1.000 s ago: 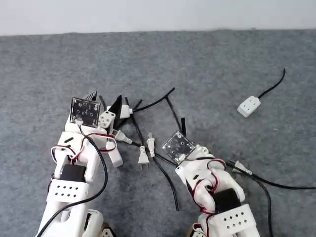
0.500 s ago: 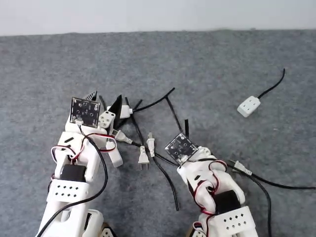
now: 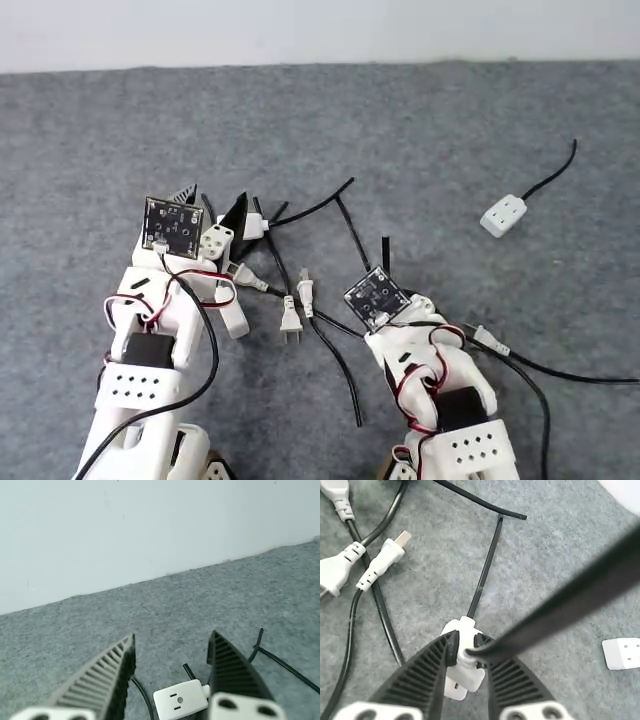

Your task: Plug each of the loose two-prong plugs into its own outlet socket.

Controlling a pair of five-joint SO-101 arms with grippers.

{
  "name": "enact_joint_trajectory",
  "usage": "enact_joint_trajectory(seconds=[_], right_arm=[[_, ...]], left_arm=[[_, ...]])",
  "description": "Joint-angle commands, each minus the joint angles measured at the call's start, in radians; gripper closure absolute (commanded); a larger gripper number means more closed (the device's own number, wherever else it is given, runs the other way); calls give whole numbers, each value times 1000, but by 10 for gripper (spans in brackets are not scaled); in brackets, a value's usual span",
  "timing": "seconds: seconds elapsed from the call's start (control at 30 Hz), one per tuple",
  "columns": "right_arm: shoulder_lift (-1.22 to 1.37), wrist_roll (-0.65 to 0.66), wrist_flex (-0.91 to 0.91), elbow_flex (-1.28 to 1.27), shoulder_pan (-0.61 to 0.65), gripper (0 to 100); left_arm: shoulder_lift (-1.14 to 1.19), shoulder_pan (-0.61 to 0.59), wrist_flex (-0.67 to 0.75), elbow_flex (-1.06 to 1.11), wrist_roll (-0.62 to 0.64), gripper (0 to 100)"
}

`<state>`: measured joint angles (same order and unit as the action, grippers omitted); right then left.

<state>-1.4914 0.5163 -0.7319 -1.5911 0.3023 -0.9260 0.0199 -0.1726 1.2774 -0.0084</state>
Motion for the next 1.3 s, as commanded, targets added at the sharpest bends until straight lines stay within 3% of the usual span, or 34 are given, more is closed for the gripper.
enact_joint_trajectory(seconds=[0.0, 0.47, 1.0, 1.27], right_arm=[[5, 15, 8, 9, 33, 991], [-4, 8, -48, 9, 87, 991], [5, 11, -64, 12, 85, 991], [5, 78, -120, 3, 47, 991]], left_arm=[[-12, 8, 31, -15, -15, 773], [218, -6, 106, -90, -51, 773], [222, -25, 106, -97, -49, 773], [221, -26, 106, -96, -49, 773]])
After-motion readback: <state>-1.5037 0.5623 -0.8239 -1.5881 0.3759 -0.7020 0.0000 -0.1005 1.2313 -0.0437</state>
